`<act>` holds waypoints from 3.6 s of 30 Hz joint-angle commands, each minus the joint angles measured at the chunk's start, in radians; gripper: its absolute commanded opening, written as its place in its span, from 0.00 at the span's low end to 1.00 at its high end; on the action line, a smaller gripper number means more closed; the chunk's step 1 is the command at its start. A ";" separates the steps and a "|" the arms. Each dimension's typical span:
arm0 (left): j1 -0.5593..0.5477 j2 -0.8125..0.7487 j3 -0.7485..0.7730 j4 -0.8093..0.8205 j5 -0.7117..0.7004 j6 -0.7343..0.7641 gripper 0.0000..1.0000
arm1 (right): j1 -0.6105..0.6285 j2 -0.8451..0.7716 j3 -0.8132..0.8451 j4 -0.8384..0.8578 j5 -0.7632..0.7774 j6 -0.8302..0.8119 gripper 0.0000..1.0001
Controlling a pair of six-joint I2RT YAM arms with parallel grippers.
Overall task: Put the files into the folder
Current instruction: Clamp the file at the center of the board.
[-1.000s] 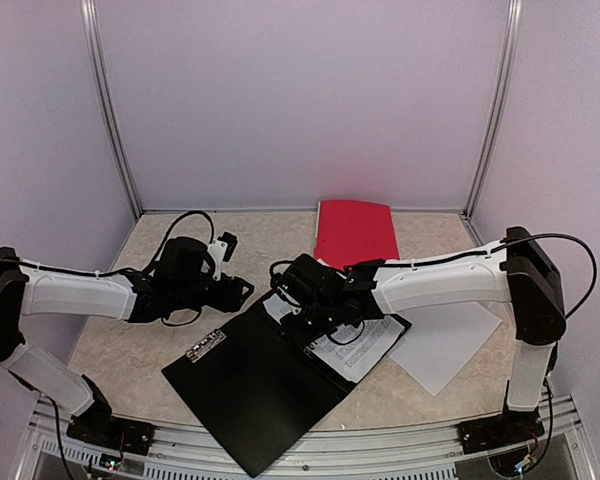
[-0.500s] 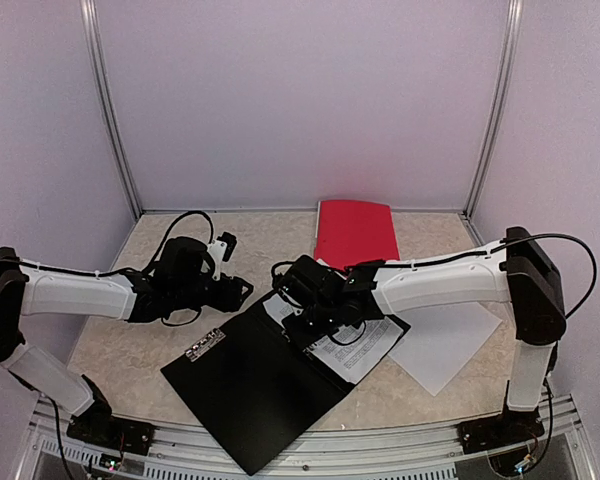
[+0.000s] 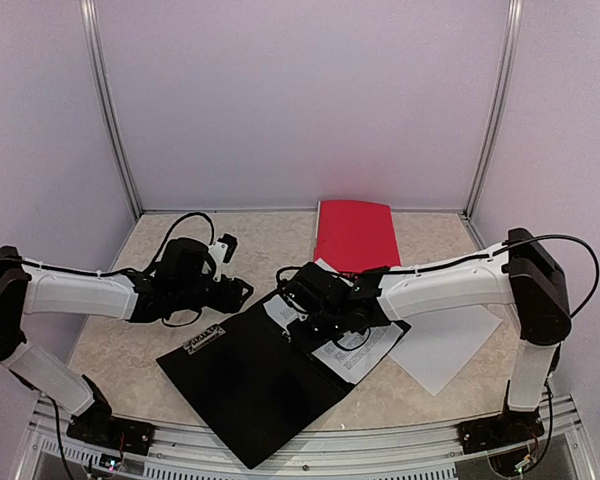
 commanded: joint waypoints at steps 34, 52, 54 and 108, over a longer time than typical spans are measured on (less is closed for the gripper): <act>0.001 0.027 -0.007 0.035 0.106 0.048 0.64 | 0.009 0.013 -0.278 0.087 -0.030 0.029 0.00; -0.038 0.041 -0.041 0.115 0.160 0.115 0.64 | -0.025 0.034 -0.367 0.177 -0.067 0.009 0.00; -0.041 0.043 -0.040 0.116 0.159 0.120 0.64 | -0.028 0.037 -0.377 0.189 -0.074 0.008 0.00; -0.066 0.047 -0.101 0.130 0.289 0.284 0.60 | -0.039 0.116 -0.596 0.339 -0.253 -0.015 0.00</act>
